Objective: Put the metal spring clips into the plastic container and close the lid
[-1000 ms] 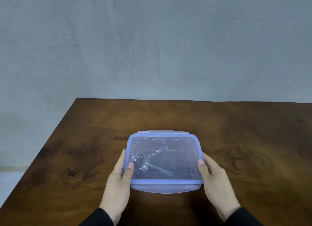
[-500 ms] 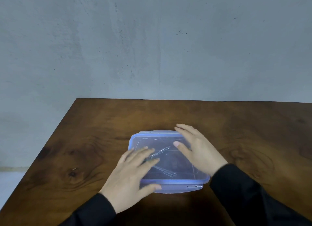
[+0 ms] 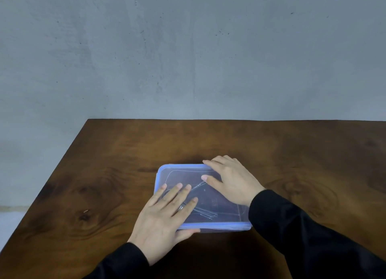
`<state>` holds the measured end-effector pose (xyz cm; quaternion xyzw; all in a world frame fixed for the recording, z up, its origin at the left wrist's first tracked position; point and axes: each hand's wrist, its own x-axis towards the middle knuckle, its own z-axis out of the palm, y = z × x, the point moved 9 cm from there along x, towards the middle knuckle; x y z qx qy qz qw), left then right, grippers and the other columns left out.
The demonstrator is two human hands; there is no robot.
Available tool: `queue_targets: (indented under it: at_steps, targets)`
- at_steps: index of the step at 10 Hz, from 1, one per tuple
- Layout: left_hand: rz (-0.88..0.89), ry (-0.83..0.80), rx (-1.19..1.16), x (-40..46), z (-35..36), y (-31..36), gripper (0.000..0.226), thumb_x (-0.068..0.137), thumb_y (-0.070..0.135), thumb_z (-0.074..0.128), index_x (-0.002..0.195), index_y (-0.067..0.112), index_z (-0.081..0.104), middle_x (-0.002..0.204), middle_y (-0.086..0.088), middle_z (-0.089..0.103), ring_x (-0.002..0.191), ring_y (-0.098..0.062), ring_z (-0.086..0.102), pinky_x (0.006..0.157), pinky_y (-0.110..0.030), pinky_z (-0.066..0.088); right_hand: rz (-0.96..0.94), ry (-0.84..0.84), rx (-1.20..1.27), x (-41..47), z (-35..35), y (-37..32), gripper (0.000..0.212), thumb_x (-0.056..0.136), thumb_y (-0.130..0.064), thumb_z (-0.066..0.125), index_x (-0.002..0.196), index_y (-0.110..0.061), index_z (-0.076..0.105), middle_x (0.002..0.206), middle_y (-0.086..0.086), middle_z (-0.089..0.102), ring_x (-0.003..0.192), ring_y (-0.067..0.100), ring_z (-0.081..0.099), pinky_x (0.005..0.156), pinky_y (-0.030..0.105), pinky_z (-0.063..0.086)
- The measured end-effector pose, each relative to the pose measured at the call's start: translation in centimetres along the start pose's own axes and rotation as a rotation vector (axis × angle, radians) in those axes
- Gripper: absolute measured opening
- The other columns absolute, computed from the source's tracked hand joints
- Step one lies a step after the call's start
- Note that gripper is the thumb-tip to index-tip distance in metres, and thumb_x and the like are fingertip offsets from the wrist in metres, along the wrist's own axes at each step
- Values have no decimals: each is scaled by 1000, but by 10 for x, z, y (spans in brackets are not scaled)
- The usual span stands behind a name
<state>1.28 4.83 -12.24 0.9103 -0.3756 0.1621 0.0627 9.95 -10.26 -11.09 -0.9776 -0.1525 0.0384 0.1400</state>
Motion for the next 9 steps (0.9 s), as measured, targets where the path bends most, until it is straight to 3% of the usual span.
queue_targets:
  at_steps: [4,6,7,8,9]
  targets:
    - [-41,89,-56,-3,-6,-4,66,82,69,61,124,18,69,138,-5,59,133,-21,49,110,-47,36,-8,-19,-41,-2,0,-4,59,103,-57,34,154,-28,39,147,-9,52,130,13,44,111,31,28]
    - [-68,57,-118,-5,-5,-8,71,84,71,56,126,15,67,142,-2,54,139,-18,42,117,-41,26,5,43,52,-10,-10,-8,54,104,-51,41,152,-27,44,156,-12,45,142,12,35,116,27,21]
    - [-103,59,-284,-10,-11,-14,62,94,62,43,139,20,53,154,0,42,146,-16,29,116,-40,23,13,134,214,-16,-20,-4,49,103,-48,43,149,-29,47,156,-13,44,145,11,33,120,29,21]
    - [-230,228,-491,-35,-32,-40,49,101,50,33,138,24,53,154,9,42,142,-15,37,114,-38,27,56,311,393,-37,-40,12,40,102,-44,45,139,-31,56,145,-15,53,137,4,42,117,31,33]
    - [-378,356,-505,-86,-51,-60,46,102,47,36,120,21,69,142,30,48,124,-13,55,106,-28,38,78,607,533,-80,-77,29,18,102,-25,52,104,-28,69,109,-13,67,110,10,62,96,29,50]
